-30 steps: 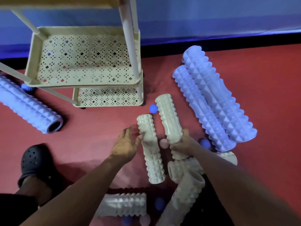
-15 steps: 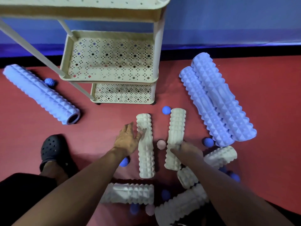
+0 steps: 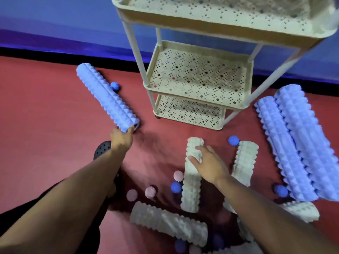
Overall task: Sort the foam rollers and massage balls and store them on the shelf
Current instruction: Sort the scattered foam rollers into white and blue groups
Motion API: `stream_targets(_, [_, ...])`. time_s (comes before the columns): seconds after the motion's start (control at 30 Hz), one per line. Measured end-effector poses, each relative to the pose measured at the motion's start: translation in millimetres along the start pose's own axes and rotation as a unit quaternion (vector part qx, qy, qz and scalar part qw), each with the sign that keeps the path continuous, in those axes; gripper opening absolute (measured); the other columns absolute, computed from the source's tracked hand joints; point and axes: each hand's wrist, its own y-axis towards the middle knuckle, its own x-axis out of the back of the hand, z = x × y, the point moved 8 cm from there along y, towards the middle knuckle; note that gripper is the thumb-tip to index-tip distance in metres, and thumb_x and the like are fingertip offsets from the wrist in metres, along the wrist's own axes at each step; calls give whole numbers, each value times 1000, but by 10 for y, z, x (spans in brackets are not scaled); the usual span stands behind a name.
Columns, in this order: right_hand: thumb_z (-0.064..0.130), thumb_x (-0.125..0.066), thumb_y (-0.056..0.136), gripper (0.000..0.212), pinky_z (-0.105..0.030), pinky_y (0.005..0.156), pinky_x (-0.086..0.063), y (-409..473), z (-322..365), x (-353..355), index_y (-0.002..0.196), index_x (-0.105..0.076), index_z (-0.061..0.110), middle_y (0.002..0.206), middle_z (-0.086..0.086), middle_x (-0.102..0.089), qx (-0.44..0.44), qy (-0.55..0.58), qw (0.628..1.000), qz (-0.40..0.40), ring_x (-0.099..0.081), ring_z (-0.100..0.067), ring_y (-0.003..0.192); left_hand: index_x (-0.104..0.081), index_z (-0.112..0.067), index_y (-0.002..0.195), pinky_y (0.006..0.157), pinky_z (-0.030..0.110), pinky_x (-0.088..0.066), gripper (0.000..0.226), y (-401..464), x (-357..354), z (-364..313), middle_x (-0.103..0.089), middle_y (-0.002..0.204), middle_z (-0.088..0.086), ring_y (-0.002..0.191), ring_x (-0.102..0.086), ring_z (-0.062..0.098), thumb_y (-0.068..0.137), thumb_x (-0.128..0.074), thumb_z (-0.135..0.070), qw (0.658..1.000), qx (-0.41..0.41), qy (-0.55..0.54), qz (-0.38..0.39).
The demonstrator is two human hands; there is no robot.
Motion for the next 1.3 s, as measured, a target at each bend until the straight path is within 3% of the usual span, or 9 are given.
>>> stream_targets(0.17, [60, -50, 96, 63, -38, 110, -41, 312, 641, -352, 149, -39, 27, 154, 10, -38, 53, -10, 998, 16, -44, -14, 138, -25, 7, 150, 110, 44, -40, 93, 680, 4, 336, -46, 146, 23, 134, -49, 36, 90, -69, -49, 992, 95, -87, 16])
stream_targets(0.33, [59, -47, 98, 68, -32, 117, -29, 495, 882, -590, 155, -30, 28, 163, 11, -23, 96, -60, 993, 20, -30, -13, 148, -57, -3, 131, 85, 37, -53, 69, 1027, -243, 392, -60, 116, 8, 98, -59, 25, 84, -74, -51, 978, 136, -152, 43])
stream_targets(0.47, [58, -49, 97, 69, -29, 118, -24, 538, 798, -650, 156, -30, 28, 164, 10, -23, 112, -82, 990, 28, -28, -13, 148, -63, -12, 128, 95, 38, -56, 104, 1370, -467, 520, -69, 123, 4, 106, -68, 22, 45, -87, -69, 969, 134, -201, 45])
stream_targets(0.57, [58, -49, 97, 69, -31, 118, -26, 554, 698, -612, 156, -29, 28, 164, 10, -23, 108, -92, 989, 36, -27, -14, 149, -63, -11, 126, 91, 38, -58, 108, 1342, -547, 636, -70, 116, 2, 100, -70, 21, 34, -87, -63, 957, 156, -241, 41])
stream_targets(0.67, [56, -50, 97, 69, -32, 117, -28, 537, 707, -498, 156, -28, 27, 163, 12, -24, 98, -82, 991, 30, -28, -11, 148, -65, -12, 121, 76, 33, -59, 97, 973, -383, 529, -73, 108, 3, 91, -72, 20, 38, -87, -56, 948, 164, -270, 33])
stream_targets(0.77, [56, -49, 98, 70, -31, 117, -27, 394, 859, -374, 157, -25, 26, 163, 11, -23, 98, -70, 992, 28, -28, -11, 148, -66, -14, 116, 80, 41, -62, 84, 643, -171, 463, -74, 103, 3, 88, -73, 23, 44, -89, -51, 944, 169, -282, 30])
stream_targets(0.9, [58, -47, 98, 70, -36, 118, -30, 74, 1152, -74, 157, -24, 28, 164, 10, -22, 106, -62, 992, 15, -30, -16, 148, -62, -11, 111, 62, 39, -55, 80, 155, 77, 490, -69, 93, 10, 68, -67, 30, 48, -87, -55, 953, 204, -212, 77])
stream_targets(1.03, [57, -49, 97, 68, -41, 115, -35, -331, 1418, 364, 155, -28, 30, 160, 10, -28, 119, -63, 990, -30, -37, -21, 144, -57, -6, 123, 73, 50, -60, 106, -83, 267, 707, -69, 109, 17, 77, -72, 35, 35, -86, -56, 965, 221, -97, 100])
stream_targets(1.3, [57, -49, 97, 64, -44, 106, -43, -1256, 1584, 895, 152, -32, 29, 151, 3, -38, 140, -43, 985, -87, -49, -26, 133, -56, -7, 115, 45, 30, -50, 63, -1311, 1183, -32, -62, 95, 12, 65, -61, 28, 71, -76, -48, 976, 183, -2, 121])
